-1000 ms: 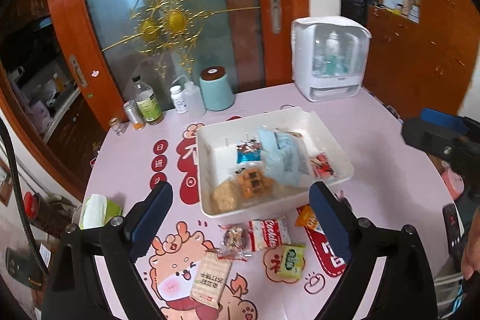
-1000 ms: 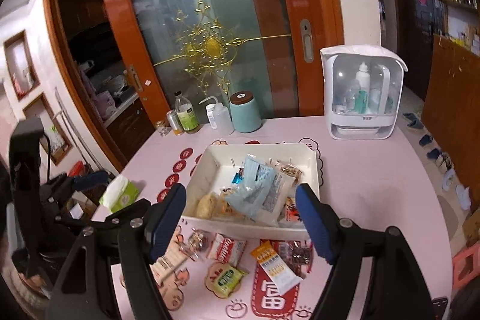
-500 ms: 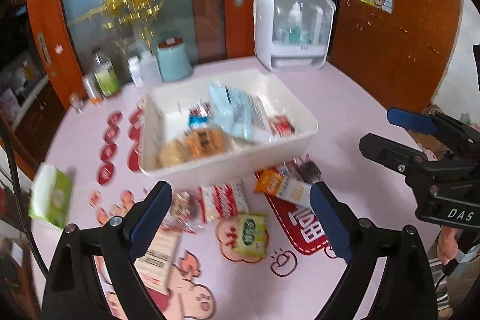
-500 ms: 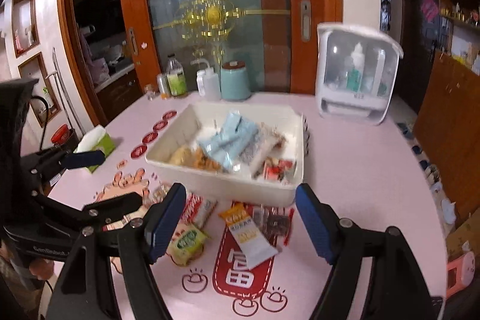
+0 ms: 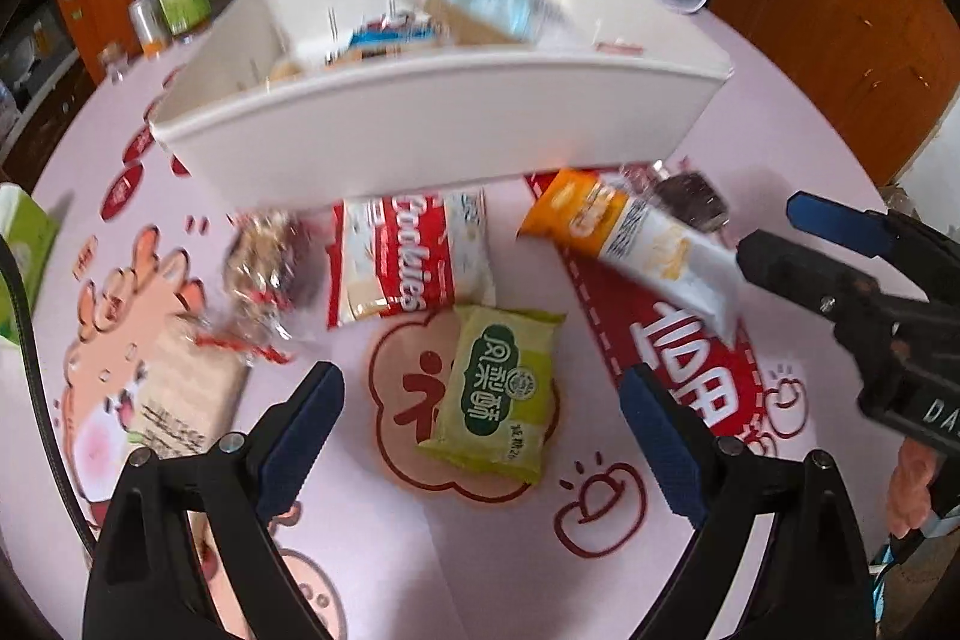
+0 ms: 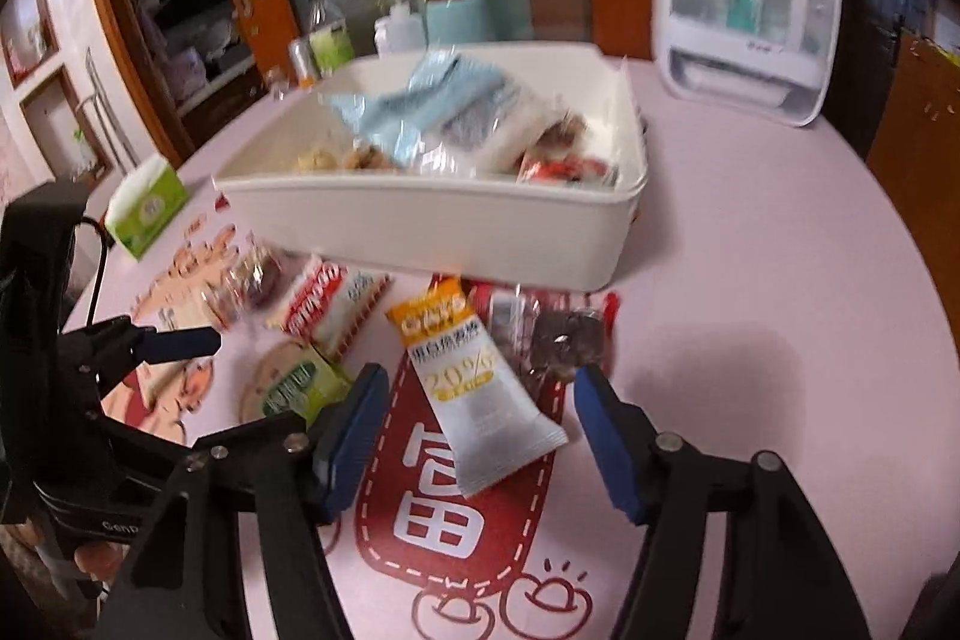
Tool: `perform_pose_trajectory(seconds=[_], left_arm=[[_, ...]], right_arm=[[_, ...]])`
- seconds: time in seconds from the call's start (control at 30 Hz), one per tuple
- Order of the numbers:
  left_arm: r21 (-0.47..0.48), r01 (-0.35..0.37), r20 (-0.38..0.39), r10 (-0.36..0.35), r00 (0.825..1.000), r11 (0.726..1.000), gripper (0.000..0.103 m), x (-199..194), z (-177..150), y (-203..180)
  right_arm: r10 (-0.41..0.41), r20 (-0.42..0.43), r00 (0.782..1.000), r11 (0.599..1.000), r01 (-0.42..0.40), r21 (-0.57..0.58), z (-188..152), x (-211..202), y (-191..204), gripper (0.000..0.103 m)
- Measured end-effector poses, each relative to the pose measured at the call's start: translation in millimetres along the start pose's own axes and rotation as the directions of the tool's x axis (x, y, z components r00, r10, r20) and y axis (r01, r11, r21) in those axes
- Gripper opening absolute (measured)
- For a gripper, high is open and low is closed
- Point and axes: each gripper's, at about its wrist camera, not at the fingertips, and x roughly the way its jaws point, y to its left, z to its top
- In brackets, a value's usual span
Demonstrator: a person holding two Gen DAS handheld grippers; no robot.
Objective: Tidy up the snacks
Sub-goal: 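Grasp the white OATS protein bar with the right gripper while the left grasps the green-printed pack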
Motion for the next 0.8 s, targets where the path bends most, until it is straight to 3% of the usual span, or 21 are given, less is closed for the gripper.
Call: perform_pose_trajectory(seconds=[0.17, 0.33, 0.57, 0.77, 0.8], left_arm=[[-0.018, -0.021, -0.022, 0.021, 1.0, 1.0, 0.093, 20.2, -3.3, 1.5], [-0.032, -0.025, -0.048, 0.023, 0.999, 0.999, 0.093, 35.5, -5.4, 3.5], [-0.035, -0.073, -0.007, 0.073, 0.997, 0.997, 0.076, 37.7, -3.8, 7.7], [-0.063, -0.075, 0.017, 0.076, 0.997, 0.995, 0.062, 31.8, -3.2, 18.7], [-0.065, -0.076, 0.02, 0.078, 0.997, 0.995, 0.061, 31.1, -3.4, 20.2]], right_arm=[[0.02, -0.06, 0.998, 1.0, -0.021, -0.02, -5.1, 31.0, -2.9, 0.064], [0.034, -0.105, 0.994, 0.998, -0.038, -0.04, -9.5, 52.5, -4.0, 0.057], [0.048, -0.116, 0.992, 0.994, -0.059, -0.09, -11.3, 57.7, 6.3, 0.055], [-0.027, -0.1, 0.995, 0.988, 0.011, -0.155, -13.4, 62.6, 19.0, 0.054], [-0.043, -0.096, 0.994, 0.986, 0.027, -0.167, -14.3, 62.6, 21.1, 0.05]])
